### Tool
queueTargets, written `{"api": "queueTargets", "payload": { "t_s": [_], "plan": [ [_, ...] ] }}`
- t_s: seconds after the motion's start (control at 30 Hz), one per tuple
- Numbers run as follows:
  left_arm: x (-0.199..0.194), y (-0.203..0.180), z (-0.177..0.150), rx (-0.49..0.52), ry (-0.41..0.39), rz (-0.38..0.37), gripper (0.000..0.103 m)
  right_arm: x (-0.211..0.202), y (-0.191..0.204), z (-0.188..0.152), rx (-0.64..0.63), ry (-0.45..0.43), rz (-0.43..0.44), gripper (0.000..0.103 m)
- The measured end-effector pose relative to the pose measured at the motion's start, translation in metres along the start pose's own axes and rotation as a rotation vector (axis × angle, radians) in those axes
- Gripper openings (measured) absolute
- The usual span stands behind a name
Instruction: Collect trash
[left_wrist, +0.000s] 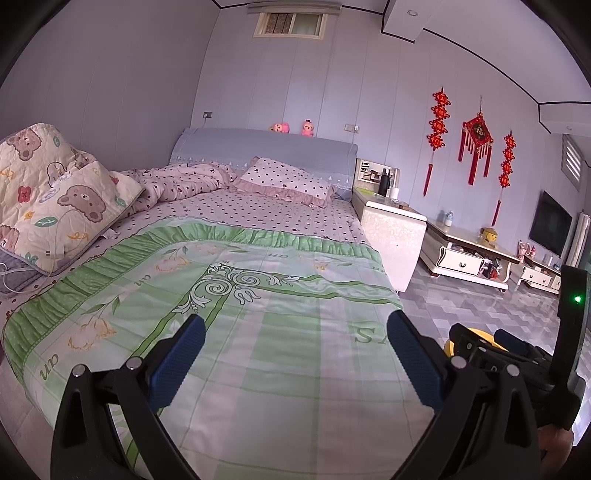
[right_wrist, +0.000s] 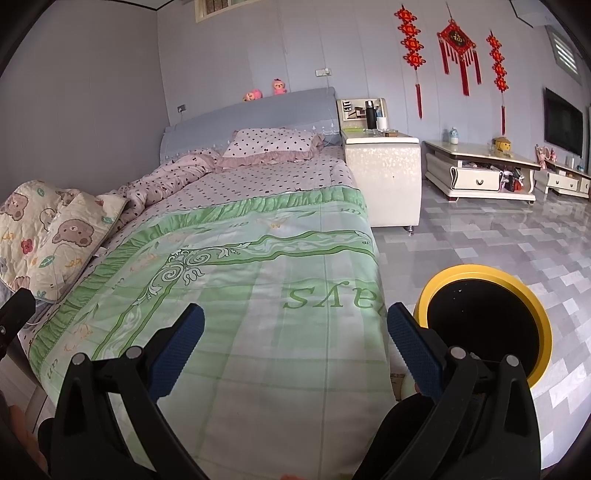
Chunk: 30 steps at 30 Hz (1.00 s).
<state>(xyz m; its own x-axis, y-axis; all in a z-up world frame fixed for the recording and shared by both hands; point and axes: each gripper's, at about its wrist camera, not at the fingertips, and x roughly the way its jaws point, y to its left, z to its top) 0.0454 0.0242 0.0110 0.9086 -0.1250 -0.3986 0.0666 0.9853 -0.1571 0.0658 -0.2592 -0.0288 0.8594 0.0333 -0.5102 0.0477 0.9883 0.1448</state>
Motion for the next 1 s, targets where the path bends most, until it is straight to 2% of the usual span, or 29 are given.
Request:
{"api": "queueTargets", "payload": {
  "t_s": [1.0],
  "plan": [
    [0.0060,0.0018,-0.0042,-0.003,0.019,-0.005,0.095,0.0079,-0.0009,-0.0082,0.008,0.020,0.005,0.095]
  ]
}}
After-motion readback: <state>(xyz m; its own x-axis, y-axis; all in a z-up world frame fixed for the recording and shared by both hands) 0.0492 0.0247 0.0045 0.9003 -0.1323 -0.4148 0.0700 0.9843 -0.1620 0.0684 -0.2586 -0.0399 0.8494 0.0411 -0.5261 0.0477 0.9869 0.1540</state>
